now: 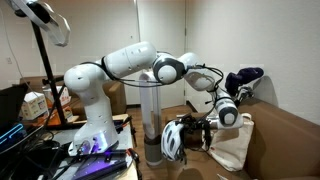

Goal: Move the white object from one arm of the couch to the other,put the remote on the left arm of the couch and then move the helmet to the corner

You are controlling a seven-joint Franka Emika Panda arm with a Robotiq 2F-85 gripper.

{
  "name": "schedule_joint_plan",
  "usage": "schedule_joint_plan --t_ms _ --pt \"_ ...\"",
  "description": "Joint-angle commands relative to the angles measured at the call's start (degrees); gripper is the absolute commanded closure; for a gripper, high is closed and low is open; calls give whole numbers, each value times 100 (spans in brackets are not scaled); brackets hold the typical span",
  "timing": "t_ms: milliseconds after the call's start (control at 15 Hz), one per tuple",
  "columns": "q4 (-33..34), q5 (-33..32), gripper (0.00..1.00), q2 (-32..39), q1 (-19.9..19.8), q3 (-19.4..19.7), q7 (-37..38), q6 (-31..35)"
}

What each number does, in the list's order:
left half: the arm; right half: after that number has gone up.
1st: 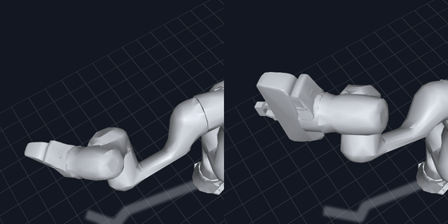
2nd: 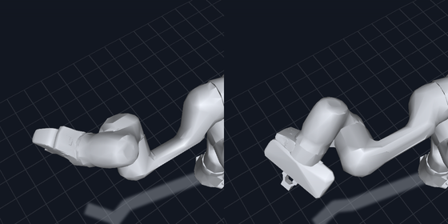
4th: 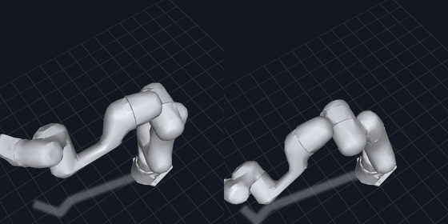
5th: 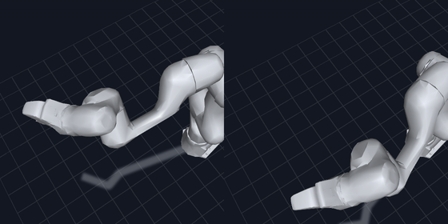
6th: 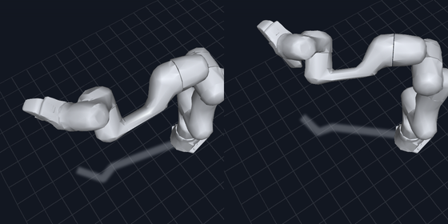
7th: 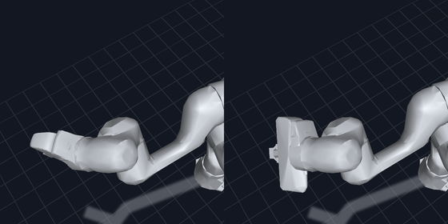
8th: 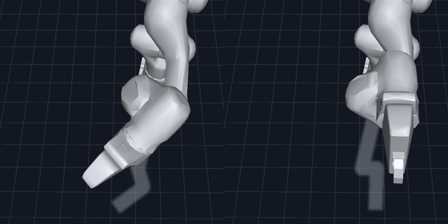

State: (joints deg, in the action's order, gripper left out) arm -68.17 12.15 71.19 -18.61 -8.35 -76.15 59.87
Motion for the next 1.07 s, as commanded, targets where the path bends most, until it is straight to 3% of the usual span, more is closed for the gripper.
schedule_joint_plan --t_ms 0,67,133,267,800,867,933,1000 --pt "190 54 65 128 59 91 -89 -127" --pt "261 53 65 191 57 88 -105 -156" --pt "304 52 90 227 57 86 -114 -162" --pt "588 340 90 428 -152 -31 -212 -530" --pt "944 1858 90 765 -1074 183 100 -565" --pt "1026 2026 90 866 -1165 147 200 -806" --pt "708 1696 65 617 -956 281 -124 -388" --pt "673 1795 65 635 -1093 244 -86 -452"
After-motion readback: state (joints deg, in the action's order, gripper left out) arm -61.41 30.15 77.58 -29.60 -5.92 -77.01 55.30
